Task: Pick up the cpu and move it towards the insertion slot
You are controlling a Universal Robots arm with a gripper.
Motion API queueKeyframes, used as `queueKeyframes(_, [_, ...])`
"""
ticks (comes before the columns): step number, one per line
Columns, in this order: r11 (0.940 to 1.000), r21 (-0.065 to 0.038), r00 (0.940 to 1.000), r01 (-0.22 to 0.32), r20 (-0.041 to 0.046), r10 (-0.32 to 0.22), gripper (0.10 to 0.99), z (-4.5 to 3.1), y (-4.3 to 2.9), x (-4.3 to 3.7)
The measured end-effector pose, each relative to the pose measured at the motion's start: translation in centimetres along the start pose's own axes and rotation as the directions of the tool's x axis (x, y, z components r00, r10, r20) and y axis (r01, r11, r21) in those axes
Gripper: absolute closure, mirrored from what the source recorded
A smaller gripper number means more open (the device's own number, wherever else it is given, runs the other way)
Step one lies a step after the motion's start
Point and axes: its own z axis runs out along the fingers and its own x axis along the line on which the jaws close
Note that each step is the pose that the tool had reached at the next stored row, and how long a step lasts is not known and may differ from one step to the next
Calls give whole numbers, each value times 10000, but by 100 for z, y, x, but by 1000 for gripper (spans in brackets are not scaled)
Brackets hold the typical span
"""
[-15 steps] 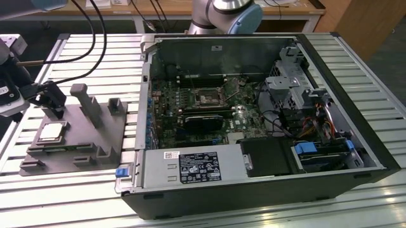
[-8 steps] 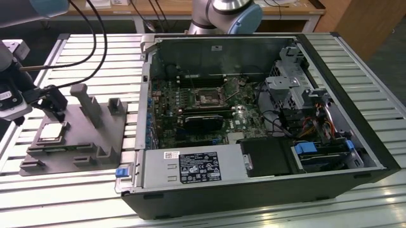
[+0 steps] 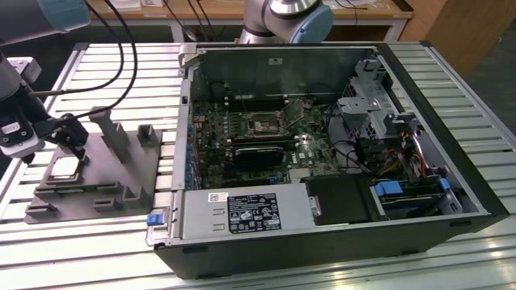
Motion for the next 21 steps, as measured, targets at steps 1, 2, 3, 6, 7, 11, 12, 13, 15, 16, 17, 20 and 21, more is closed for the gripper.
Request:
queueKeyframes(1, [10000, 0, 10000, -2, 0, 2, 129, 16, 0, 0])
queueKeyframes(2, [10000, 0, 10000, -2, 1, 2, 129, 30, 0, 0])
queueKeyframes(3, [10000, 0, 10000, -2, 1, 2, 129, 42, 0, 0])
queueKeyframes(6, [10000, 0, 10000, -3, -2, 3, 129, 60, -1, 0])
queueKeyframes(7, [10000, -2, 10000, -3, 1, 3, 129, 66, 0, 0])
queueKeyframes(11, [10000, -2, 10000, -5, 1, 5, 129, 111, -1, 0])
queueKeyframes(12, [10000, -2, 10000, -6, 1, 6, 129, 124, -1, 0])
queueKeyframes(13, [10000, -1, 10000, -6, 0, 6, 145, 135, -1, -1])
queueKeyframes(15, [10000, -1, 10000, -9, 0, 9, 208, 155, -1, 0])
queueKeyframes(16, [10000, -1, 10000, -10, 1, 10, 208, 163, -2, 0])
queueKeyframes(17, [10000, -1, 10000, -12, 0, 12, 208, 170, -2, 0])
queueKeyframes(20, [10000, -3, 10000, -35, 2, 35, 416, 219, -19, 0])
queueKeyframes(21, [10000, -5, 10000, -37, 2, 37, 475, 222, -26, 0])
